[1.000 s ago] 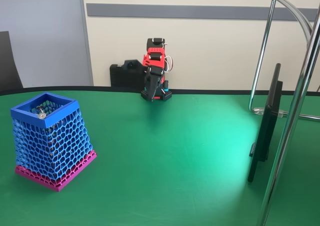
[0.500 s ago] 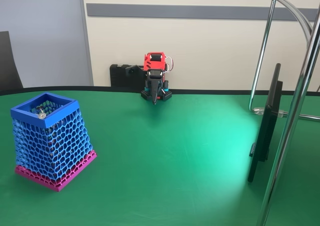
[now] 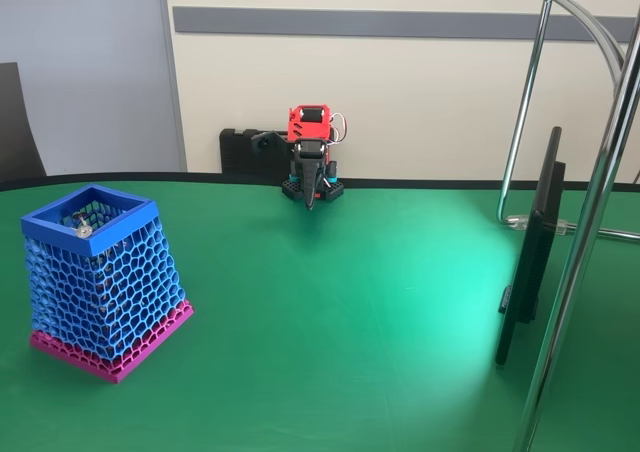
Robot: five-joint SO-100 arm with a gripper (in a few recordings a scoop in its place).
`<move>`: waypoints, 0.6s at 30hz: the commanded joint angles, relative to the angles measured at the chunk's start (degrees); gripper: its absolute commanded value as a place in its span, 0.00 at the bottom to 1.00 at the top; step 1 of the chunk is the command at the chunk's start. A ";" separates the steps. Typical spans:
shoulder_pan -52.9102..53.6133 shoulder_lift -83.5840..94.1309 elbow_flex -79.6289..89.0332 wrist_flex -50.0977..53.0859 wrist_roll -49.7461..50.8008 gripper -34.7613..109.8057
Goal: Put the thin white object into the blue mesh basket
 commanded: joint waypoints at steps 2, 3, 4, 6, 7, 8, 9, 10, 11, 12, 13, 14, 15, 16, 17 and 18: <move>0.00 0.35 0.44 0.35 -0.18 0.25; 0.00 0.35 0.44 0.35 -0.18 0.25; 0.00 0.35 0.44 0.35 -0.18 0.25; 0.00 0.35 0.44 0.35 -0.18 0.25; -0.09 0.35 0.44 0.35 -0.26 0.25; -0.18 0.35 0.44 0.35 -0.35 0.25; -0.26 0.35 0.44 0.44 -0.35 0.25; -0.26 0.35 0.44 0.44 -0.35 0.25; -0.26 0.35 0.44 0.44 -0.35 0.25; -0.26 0.35 0.44 0.44 -0.35 0.25; -0.26 0.35 0.44 0.44 -0.35 0.25; -0.26 0.35 0.44 0.53 -0.44 0.25; -0.26 0.35 0.44 0.53 -0.53 0.25; -0.35 0.35 0.44 0.53 -0.62 0.25; -0.35 0.35 0.44 0.53 -0.62 0.25; -0.35 0.35 0.44 0.53 -0.70 0.25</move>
